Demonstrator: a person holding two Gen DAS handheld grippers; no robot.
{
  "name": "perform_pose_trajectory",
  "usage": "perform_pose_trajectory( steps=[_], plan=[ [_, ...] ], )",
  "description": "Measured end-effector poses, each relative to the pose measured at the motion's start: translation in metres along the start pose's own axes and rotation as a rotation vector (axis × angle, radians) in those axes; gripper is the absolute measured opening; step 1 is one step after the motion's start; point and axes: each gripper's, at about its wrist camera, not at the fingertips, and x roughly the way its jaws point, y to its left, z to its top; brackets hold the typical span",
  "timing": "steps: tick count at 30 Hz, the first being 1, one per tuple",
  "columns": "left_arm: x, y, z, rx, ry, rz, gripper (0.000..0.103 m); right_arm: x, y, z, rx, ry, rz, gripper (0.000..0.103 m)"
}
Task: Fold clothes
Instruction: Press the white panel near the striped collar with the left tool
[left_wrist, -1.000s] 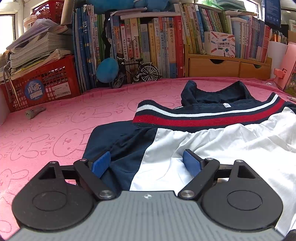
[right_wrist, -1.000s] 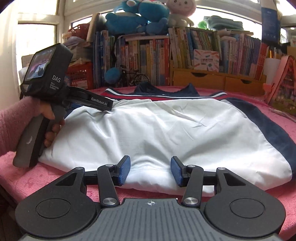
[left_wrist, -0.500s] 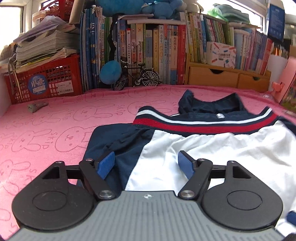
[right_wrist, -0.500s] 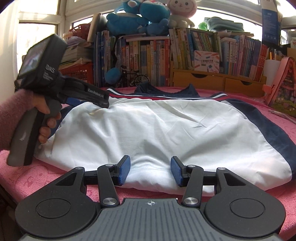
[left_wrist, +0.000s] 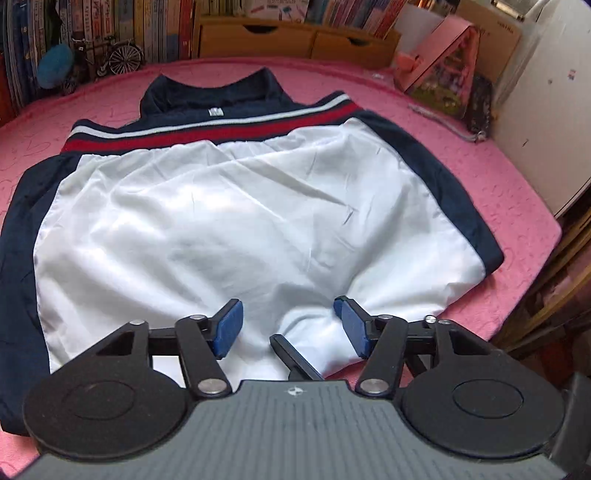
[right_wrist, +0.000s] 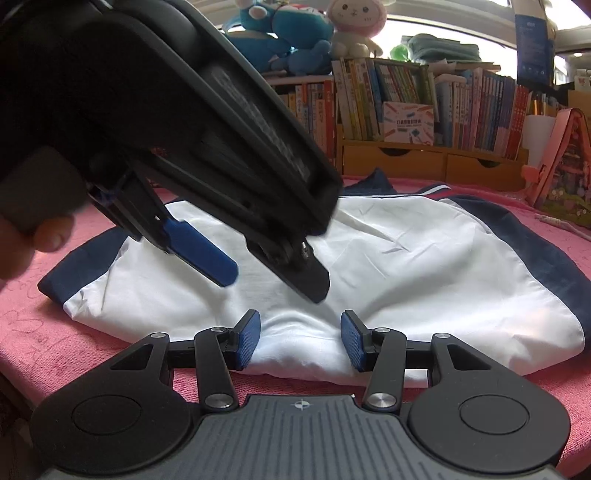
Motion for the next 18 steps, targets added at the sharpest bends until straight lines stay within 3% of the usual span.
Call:
perform_pose_trajectory(
  steps=[4, 10, 14, 18],
  plan=[
    [0.014, 0.003, 0.012, 0.000, -0.019, 0.056, 0.031, -0.001, 0.000, -0.001, 0.008, -0.005, 0.000, 0.047],
    [0.033, 0.007, 0.045, -0.021, -0.044, 0.112, 0.031, -0.003, 0.004, -0.004, 0.012, -0.013, -0.011, 0.046],
    [0.060, 0.010, 0.076, -0.020, -0.115, 0.210, 0.031, -0.004, 0.006, -0.005, 0.010, -0.017, -0.011, 0.046],
    [0.077, 0.017, 0.107, -0.077, -0.124, 0.221, 0.031, -0.004, 0.005, -0.006, 0.011, -0.018, -0.004, 0.046]
  ],
)
